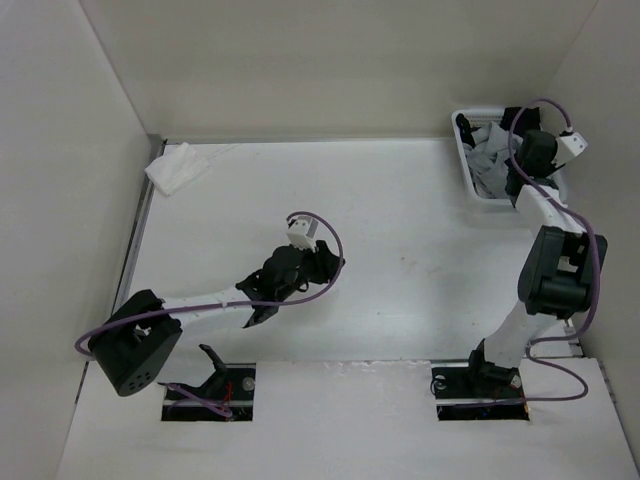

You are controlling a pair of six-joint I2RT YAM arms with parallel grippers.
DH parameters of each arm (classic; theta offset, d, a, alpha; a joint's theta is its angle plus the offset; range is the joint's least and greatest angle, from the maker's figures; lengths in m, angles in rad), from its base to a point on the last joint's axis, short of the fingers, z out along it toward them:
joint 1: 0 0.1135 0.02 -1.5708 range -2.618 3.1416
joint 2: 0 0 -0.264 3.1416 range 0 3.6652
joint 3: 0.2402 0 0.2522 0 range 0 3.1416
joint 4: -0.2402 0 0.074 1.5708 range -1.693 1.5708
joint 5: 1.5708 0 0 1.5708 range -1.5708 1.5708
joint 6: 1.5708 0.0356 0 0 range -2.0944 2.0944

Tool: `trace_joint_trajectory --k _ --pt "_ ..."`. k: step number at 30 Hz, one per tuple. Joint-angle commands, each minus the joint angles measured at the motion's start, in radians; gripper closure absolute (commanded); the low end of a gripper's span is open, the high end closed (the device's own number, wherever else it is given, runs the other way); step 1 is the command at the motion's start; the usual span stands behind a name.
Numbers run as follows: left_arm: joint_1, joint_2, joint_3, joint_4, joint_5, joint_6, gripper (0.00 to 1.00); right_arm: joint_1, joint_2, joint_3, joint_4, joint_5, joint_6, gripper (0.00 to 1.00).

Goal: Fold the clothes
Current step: Grab the tank top from the pile

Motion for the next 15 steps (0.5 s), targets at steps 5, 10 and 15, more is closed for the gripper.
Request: trace_joint_trajectory --k 5,10,15 --pt "0.031 0.05 -0.013 0.102 0.039 -0.025 0.61 -0.032 0.16 0.175 -0.071 -0.149 -0.101 0.43" --pt "0.038 0.101 -0.004 0.13 0.084 -0.05 0.61 -0.041 0.201 0.191 -0.052 -0.223 -0.112 0.45" --pt "0.053 0.098 -0.007 0.133 0.096 -0.059 0.61 -0.061 0.252 0.237 -0.067 -0.235 -0.11 0.45"
